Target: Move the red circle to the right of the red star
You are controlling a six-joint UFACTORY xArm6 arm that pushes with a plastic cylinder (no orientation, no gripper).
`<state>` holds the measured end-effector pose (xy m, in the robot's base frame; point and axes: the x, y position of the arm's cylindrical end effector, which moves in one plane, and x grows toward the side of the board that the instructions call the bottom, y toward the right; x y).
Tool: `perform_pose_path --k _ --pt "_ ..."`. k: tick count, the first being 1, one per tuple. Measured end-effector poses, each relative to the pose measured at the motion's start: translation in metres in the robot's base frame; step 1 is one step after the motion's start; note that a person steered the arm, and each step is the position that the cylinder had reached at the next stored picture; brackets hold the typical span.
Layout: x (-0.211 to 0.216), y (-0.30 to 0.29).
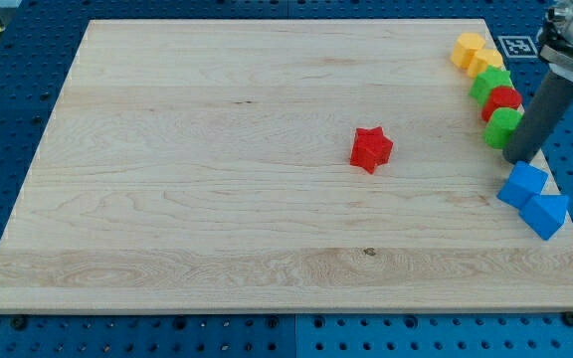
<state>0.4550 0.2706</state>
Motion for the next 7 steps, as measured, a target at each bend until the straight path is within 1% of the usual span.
perform_pose_path --k 1,2,3,4,5,7 --pt "0.0 0.02" --pt "-0.031 0.036" --pt "-0.082 0.038" --pt "-0.091 -0.008" --pt "-0.086 -0.029" --pt "-0.067 -0.029"
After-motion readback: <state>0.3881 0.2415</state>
